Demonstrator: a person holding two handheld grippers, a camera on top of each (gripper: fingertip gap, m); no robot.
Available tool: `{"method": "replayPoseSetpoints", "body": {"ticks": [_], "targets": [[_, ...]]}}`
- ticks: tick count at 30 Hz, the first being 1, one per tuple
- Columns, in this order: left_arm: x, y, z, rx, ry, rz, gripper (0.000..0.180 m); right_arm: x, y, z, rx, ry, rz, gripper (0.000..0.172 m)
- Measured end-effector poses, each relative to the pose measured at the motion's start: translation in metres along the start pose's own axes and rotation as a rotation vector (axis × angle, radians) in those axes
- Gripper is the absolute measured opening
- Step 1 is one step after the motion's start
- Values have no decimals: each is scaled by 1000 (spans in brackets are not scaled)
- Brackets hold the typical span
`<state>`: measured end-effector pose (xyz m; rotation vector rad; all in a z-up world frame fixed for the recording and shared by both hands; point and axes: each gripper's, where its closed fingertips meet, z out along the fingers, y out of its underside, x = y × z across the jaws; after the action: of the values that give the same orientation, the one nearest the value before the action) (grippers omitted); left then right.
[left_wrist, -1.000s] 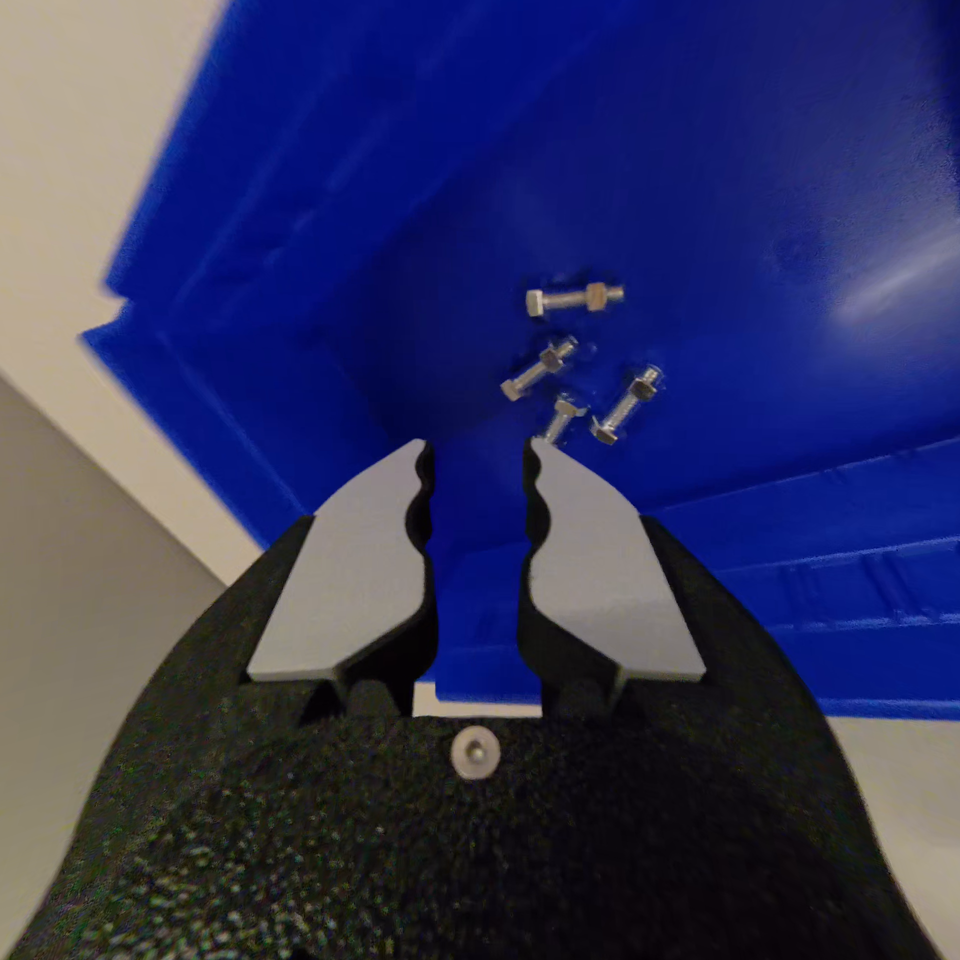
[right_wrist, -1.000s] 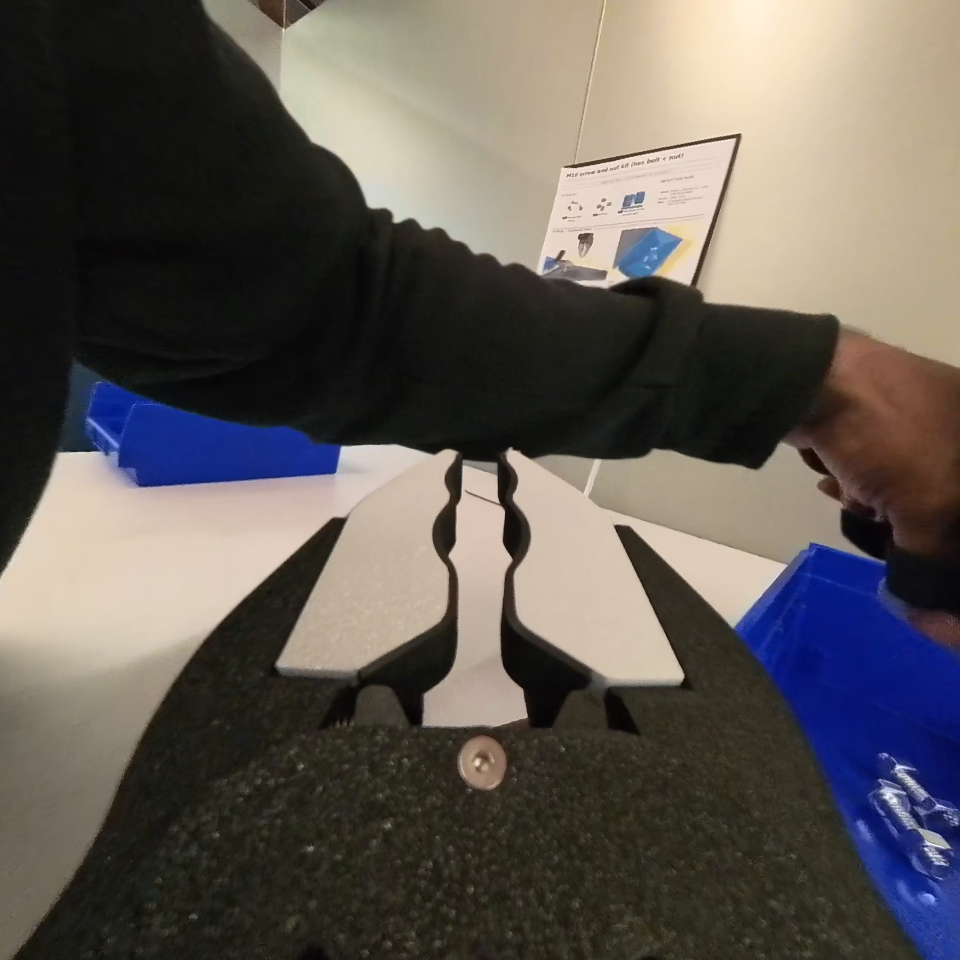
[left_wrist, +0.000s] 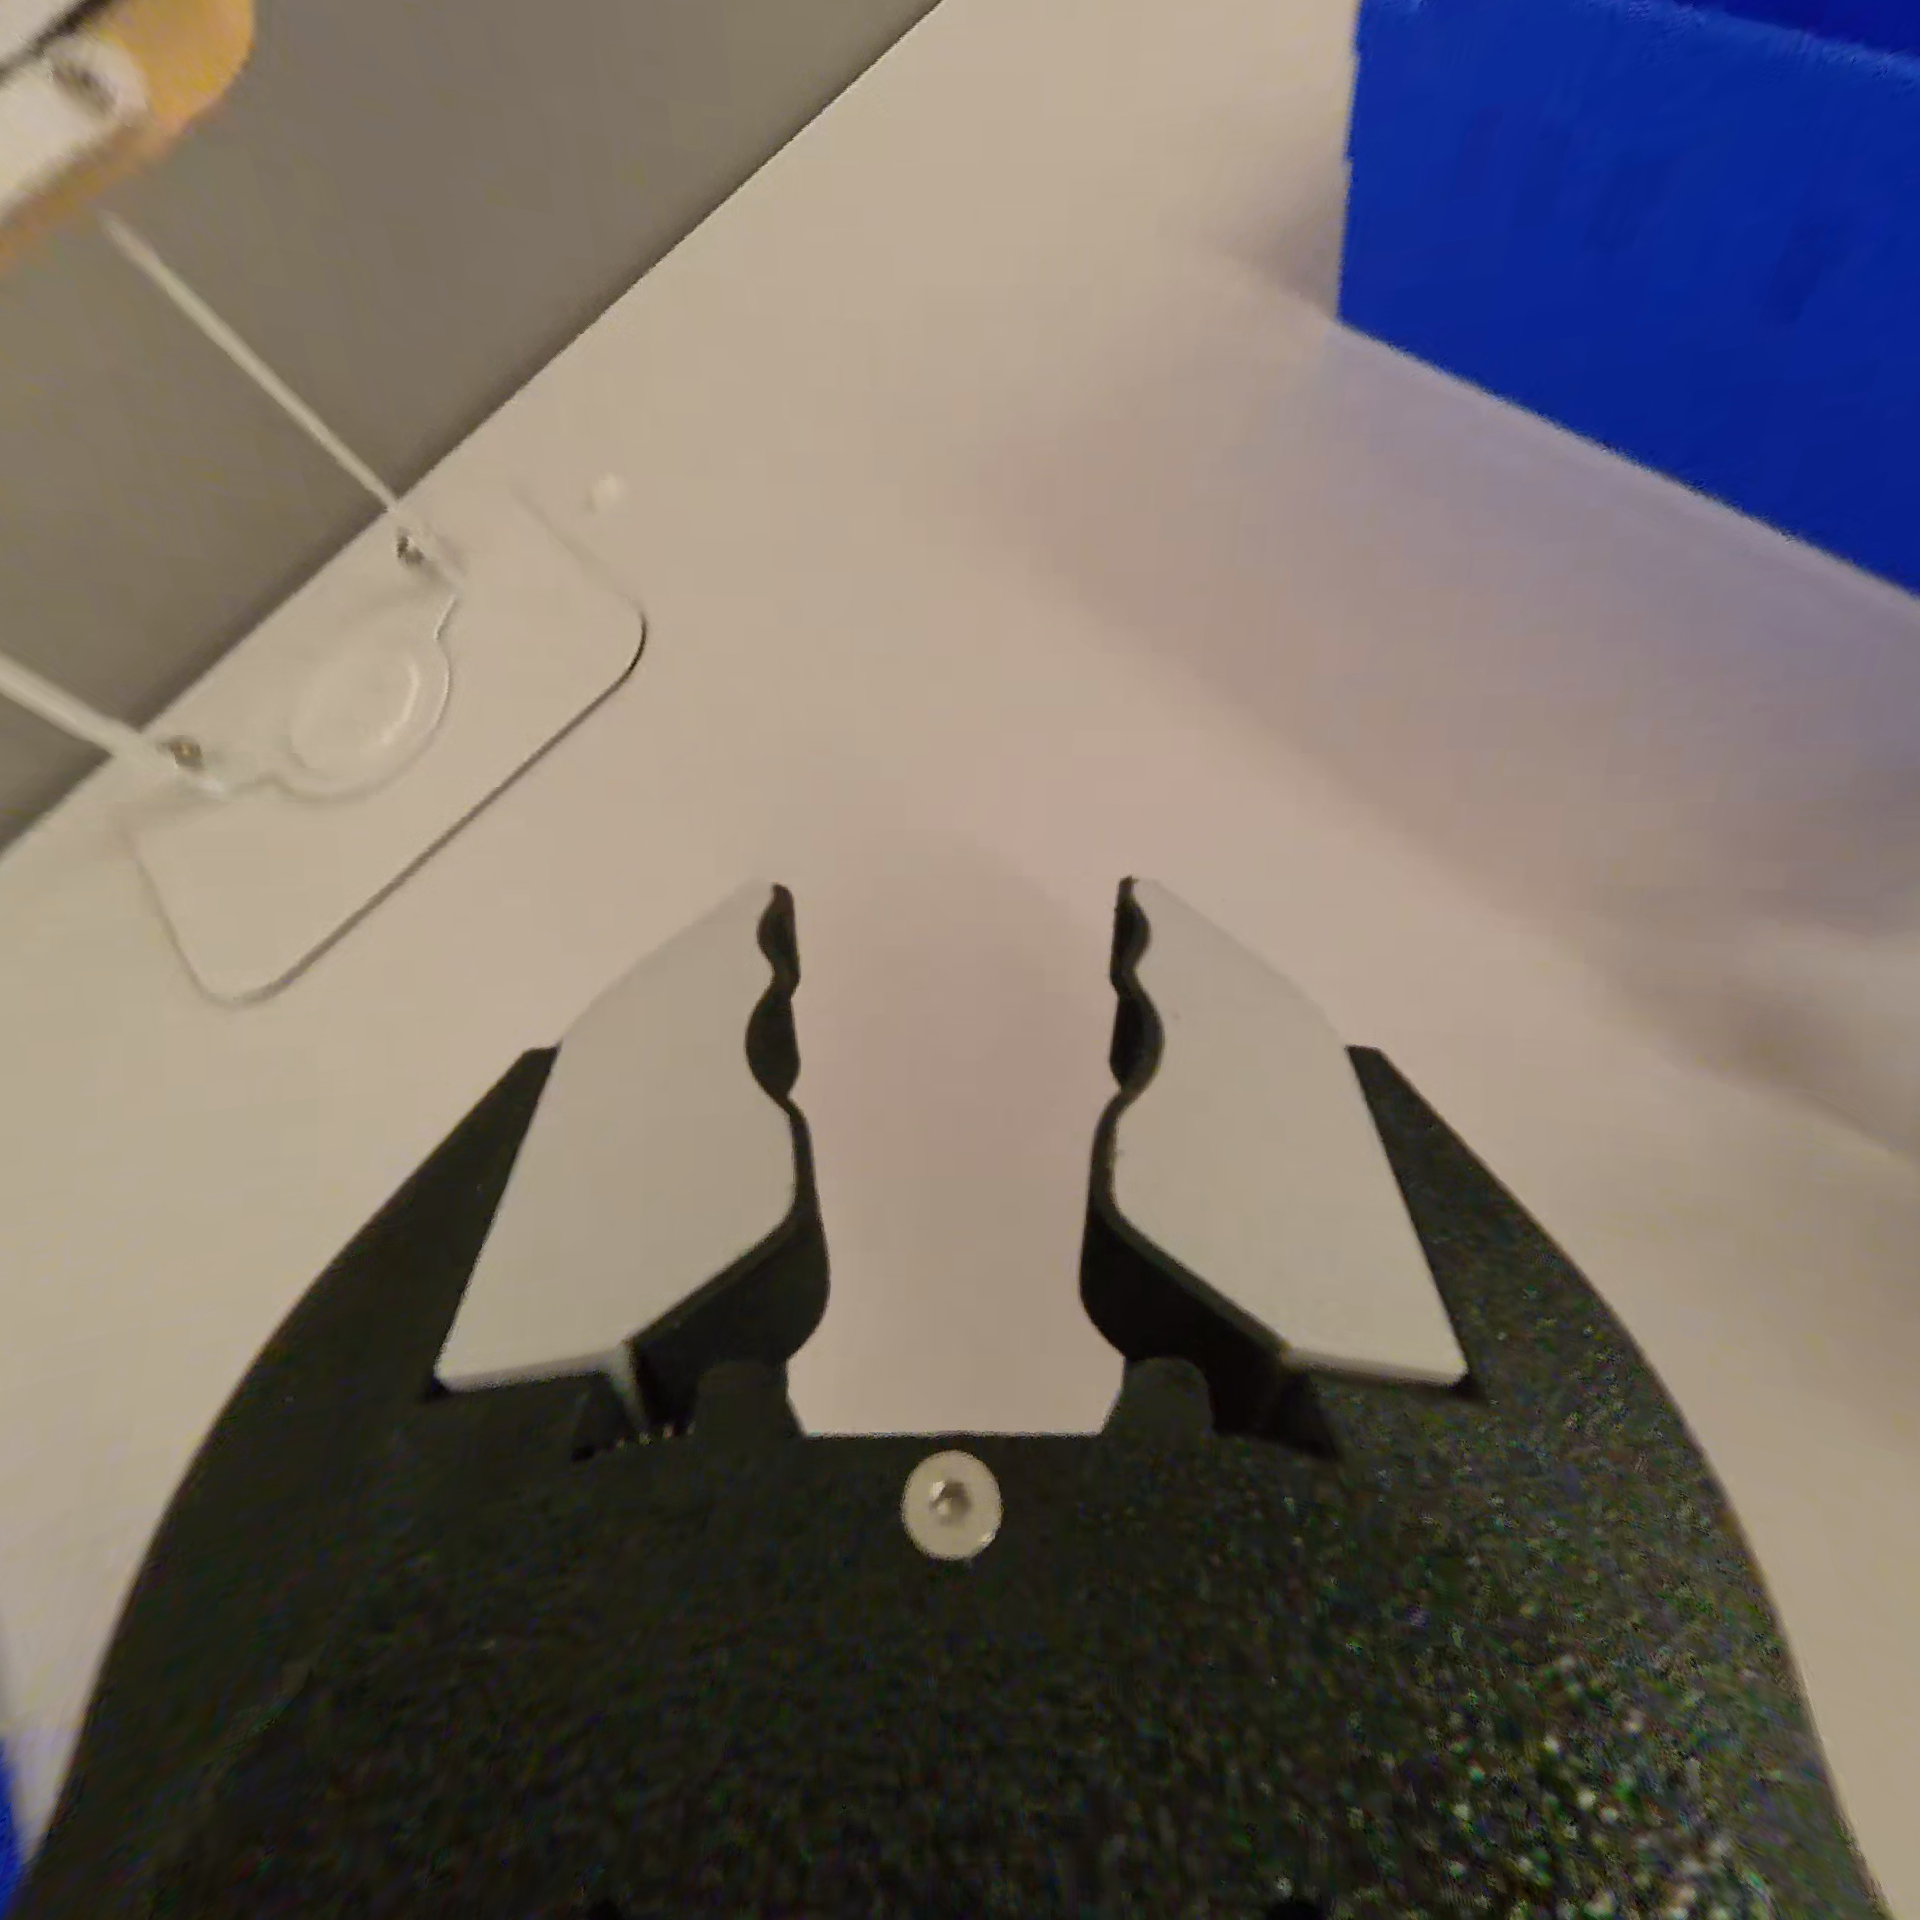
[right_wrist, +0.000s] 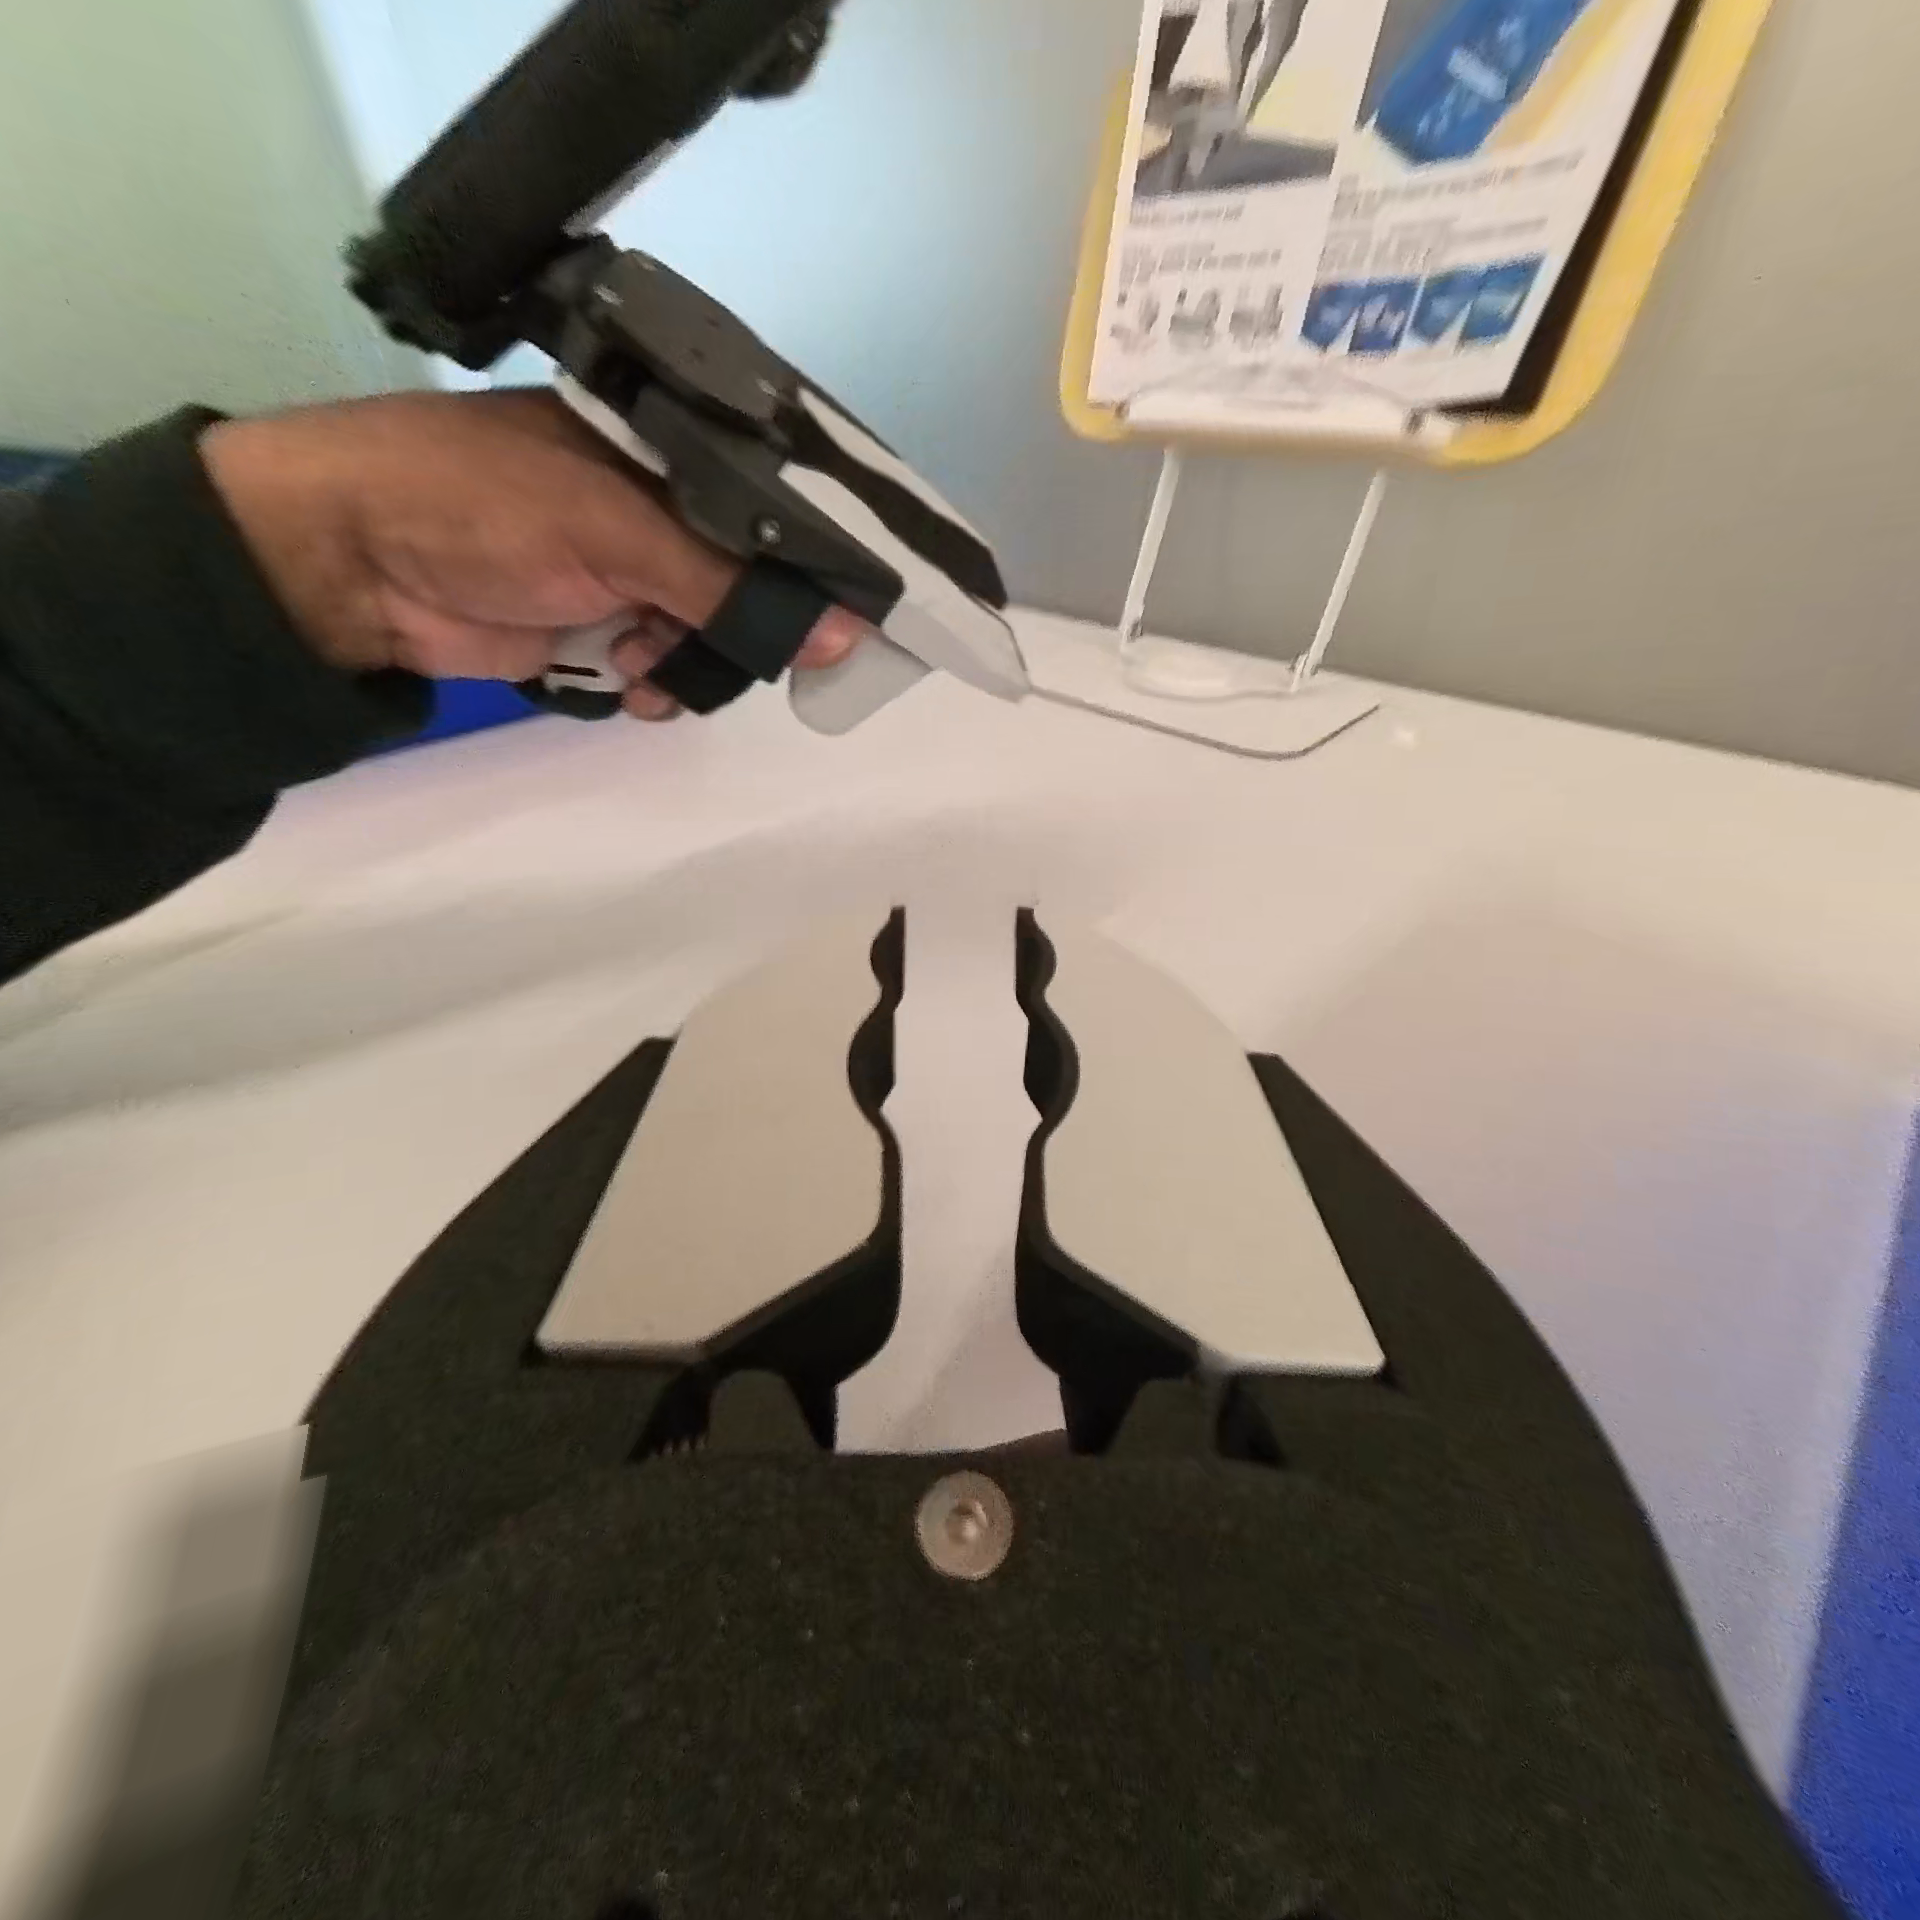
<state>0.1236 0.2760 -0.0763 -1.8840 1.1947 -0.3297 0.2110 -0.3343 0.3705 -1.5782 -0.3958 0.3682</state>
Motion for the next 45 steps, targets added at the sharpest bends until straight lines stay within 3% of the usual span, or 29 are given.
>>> {"method": "replayPoseSetpoints", "body": {"ticks": [6, 14, 18, 23, 35, 38, 42, 45], "targets": [[-32, 50, -2, 24, -27, -237, 71, -16, 30, 57, -303, -73, 69, 47], [-60, 99, 10, 6, -112, -426, 84, 4, 44, 125, -447, 27, 71, 78], [-72, 107, 14, -23, -202, -446, 84, 23, 56, 143, -499, 138, 96, 83], [-77, 109, 14, -22, -248, -451, 80, 33, 69, 159, -517, 149, 117, 89], [-72, 109, 12, -31, -224, -388, 75, 51, 64, 139, -504, 192, 95, 77], [-78, 105, -31, -7, -285, -313, 73, 44, 27, 96, -467, 224, -44, 76], [-104, 109, -150, 117, -598, -218, 78, 66, -38, 6, -364, 432, -240, 73], [-121, 138, -221, 98, -764, -262, 83, 102, -43, -56, -440, 588, -240, 74]]}}
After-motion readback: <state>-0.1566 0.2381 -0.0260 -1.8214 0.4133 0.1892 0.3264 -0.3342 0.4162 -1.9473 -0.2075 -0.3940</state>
